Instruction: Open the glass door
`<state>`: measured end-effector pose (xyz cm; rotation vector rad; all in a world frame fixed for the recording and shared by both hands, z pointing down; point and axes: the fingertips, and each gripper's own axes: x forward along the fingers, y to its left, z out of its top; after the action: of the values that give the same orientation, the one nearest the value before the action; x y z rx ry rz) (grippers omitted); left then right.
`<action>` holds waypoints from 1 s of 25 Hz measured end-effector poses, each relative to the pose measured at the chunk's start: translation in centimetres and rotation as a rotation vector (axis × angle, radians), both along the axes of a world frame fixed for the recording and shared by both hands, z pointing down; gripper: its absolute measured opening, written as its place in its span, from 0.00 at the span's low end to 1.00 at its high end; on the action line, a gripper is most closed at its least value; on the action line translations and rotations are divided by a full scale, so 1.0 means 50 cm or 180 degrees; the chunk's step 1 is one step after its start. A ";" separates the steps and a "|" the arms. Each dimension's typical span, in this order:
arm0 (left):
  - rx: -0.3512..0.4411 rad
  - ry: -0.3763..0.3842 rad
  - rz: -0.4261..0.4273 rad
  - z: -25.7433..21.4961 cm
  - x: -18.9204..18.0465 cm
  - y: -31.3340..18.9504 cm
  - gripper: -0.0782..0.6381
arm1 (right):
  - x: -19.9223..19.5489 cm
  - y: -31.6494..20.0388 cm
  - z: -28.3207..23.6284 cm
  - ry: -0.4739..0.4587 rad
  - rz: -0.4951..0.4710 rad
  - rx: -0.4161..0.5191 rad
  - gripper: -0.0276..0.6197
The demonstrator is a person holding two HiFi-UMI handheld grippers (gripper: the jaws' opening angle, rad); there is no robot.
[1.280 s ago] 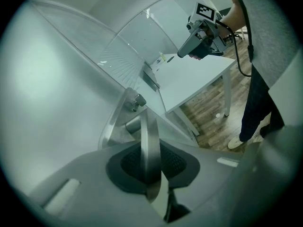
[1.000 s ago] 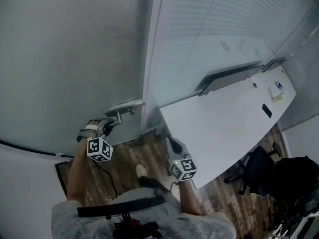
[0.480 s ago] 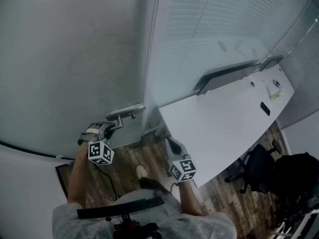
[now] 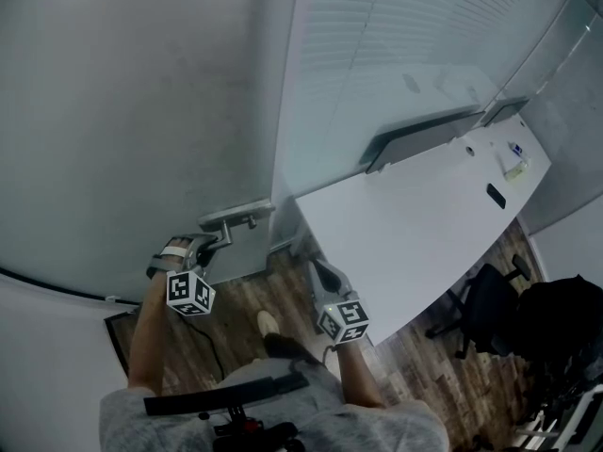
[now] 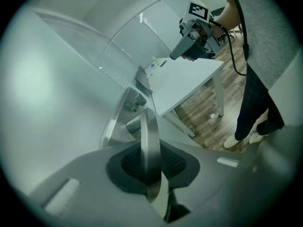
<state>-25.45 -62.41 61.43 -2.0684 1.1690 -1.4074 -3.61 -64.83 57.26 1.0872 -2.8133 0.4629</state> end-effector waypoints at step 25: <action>0.0023 -0.0109 0.0287 -0.004 0.084 0.137 0.18 | 0.079 0.152 -0.021 -0.0055 0.0139 0.0077 0.05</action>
<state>-21.24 -55.56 61.23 -2.0571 1.0522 -1.3890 0.36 -57.23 56.22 1.1570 -2.8224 0.4456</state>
